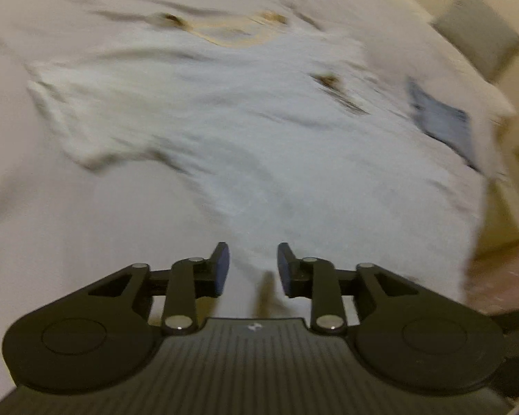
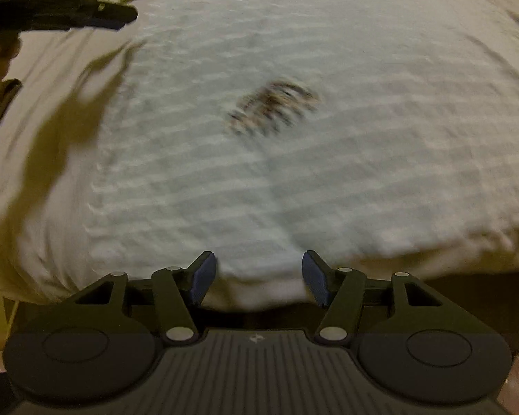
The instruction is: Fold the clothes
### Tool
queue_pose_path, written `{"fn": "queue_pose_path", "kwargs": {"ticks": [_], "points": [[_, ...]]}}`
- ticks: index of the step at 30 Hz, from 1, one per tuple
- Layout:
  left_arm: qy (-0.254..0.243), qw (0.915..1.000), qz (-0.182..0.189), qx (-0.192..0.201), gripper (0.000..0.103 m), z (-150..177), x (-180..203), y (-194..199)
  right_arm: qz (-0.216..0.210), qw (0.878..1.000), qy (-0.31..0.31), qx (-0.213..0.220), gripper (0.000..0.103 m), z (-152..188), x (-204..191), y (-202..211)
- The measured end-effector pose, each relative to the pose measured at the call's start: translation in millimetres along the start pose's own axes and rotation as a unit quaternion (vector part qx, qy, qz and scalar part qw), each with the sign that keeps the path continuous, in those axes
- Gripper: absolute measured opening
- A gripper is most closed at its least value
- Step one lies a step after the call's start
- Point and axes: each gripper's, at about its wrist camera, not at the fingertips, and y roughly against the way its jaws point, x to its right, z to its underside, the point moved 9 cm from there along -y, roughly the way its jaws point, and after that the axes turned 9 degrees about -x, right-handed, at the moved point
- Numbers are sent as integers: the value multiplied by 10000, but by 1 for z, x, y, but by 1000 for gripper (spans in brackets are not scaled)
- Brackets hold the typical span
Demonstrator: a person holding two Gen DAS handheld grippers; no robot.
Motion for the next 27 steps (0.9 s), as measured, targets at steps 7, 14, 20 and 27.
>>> {"fn": "queue_pose_path", "kwargs": {"ticks": [7, 14, 20, 27], "points": [[211, 9993, -201, -239, 38, 28, 65, 7, 295, 9975, -506, 393, 68, 20, 68, 64], [308, 9959, -799, 281, 76, 27, 95, 86, 347, 9909, -695, 1096, 85, 8, 107, 163], [-288, 9937, -1016, 387, 101, 28, 120, 134, 192, 9832, -1000, 1512, 88, 8, 89, 230], [-844, 9898, -905, 709, 102, 33, 139, 186, 817, 9747, -1157, 1731, 89, 23, 33, 276]]}}
